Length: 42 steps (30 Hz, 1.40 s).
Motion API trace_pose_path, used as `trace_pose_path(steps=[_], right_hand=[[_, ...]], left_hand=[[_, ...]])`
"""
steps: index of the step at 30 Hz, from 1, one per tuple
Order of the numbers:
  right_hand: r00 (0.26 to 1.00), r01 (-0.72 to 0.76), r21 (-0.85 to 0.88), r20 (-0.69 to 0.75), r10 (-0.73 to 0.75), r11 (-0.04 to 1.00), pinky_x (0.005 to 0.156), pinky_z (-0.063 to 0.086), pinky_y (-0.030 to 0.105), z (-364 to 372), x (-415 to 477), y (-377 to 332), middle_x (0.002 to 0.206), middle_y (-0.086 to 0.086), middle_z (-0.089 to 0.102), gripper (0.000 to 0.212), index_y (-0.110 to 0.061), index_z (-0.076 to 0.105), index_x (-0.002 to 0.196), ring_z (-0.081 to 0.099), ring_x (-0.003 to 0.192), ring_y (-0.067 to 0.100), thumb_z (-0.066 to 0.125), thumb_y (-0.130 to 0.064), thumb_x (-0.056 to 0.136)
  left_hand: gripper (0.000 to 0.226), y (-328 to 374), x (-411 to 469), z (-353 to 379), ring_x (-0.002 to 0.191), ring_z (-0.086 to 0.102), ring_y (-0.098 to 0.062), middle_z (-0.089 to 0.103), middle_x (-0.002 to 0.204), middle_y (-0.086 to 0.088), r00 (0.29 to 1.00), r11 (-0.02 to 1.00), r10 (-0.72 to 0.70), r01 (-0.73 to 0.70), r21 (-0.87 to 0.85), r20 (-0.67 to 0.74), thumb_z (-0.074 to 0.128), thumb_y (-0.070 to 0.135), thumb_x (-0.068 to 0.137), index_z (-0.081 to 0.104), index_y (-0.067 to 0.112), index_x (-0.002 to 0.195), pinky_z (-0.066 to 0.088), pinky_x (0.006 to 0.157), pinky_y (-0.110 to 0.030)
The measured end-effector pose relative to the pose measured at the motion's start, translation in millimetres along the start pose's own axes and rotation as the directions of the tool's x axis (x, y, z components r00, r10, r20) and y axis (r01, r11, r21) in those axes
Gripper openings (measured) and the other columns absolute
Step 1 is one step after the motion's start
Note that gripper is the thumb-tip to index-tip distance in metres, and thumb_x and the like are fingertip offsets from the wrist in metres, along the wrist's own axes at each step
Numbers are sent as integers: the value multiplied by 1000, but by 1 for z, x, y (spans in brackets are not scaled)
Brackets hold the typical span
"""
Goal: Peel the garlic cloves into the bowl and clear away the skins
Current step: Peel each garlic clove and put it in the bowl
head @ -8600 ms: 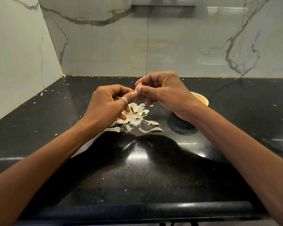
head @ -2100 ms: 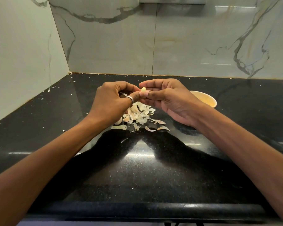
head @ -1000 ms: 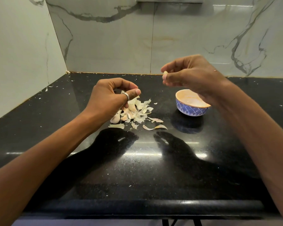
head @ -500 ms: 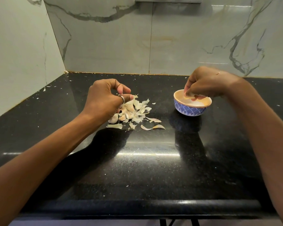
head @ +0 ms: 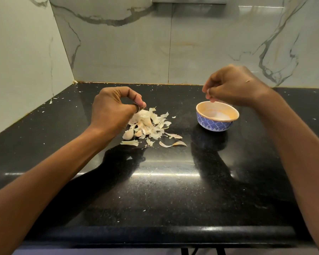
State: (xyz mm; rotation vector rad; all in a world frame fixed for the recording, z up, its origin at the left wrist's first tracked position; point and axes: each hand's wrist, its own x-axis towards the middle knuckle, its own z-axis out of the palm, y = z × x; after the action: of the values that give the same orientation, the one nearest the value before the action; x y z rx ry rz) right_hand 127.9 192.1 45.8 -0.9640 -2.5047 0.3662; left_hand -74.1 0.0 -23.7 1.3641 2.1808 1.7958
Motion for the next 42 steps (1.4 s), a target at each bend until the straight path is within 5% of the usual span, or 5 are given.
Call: trace_pose_path(steps=[6, 9, 12, 19, 42], right_hand=[[908, 402, 124, -185, -377, 907, 75, 53, 11, 29, -6, -22, 80, -3, 76, 13, -15, 81, 98, 69, 72, 3, 73, -10, 89], [844, 534, 158, -148, -515, 831, 78, 58, 21, 56, -16, -40, 88, -4, 77, 11, -16, 81, 98, 70, 77, 6, 76, -14, 88], [779, 627, 108, -55, -625, 772, 73, 58, 41, 82, -27, -55, 92, -9, 72, 14, -23, 79, 100, 67, 80, 8, 71, -23, 88], [758, 643, 70, 84, -647, 762, 80, 54, 48, 105, -38, -64, 116, -10, 68, 22, -27, 74, 116, 57, 111, 18, 67, -22, 96], [764, 639, 174, -30, -645, 749, 83, 51, 36, 113, -35, -65, 98, -5, 71, 17, -14, 70, 108, 59, 93, 19, 65, -11, 91]], left_hand=[[25, -1, 3, 0, 97, 70, -12, 74, 85, 18, 999, 999, -6, 8, 49, -45, 62, 14, 66, 71, 38, 63, 57, 91, -47], [26, -3, 5, 0, 93, 70, -10, 72, 85, 20, 996, 997, 12, -5, 82, -83, 72, 14, 78, 68, 35, 63, 59, 84, -43], [33, -2, 5, 0, 76, 68, -13, 71, 93, 11, 993, 997, 29, -20, 75, -118, 75, 8, 87, 59, 28, 65, 55, 53, -26], [29, -1, 5, 0, 84, 70, -13, 70, 91, 16, 991, 993, 39, -24, 113, -131, 78, 14, 85, 62, 30, 67, 61, 66, -41], [21, -3, 6, 1, 78, 68, -16, 71, 92, 12, 995, 996, 1, 8, 84, -102, 78, 15, 83, 66, 30, 73, 60, 71, -44]])
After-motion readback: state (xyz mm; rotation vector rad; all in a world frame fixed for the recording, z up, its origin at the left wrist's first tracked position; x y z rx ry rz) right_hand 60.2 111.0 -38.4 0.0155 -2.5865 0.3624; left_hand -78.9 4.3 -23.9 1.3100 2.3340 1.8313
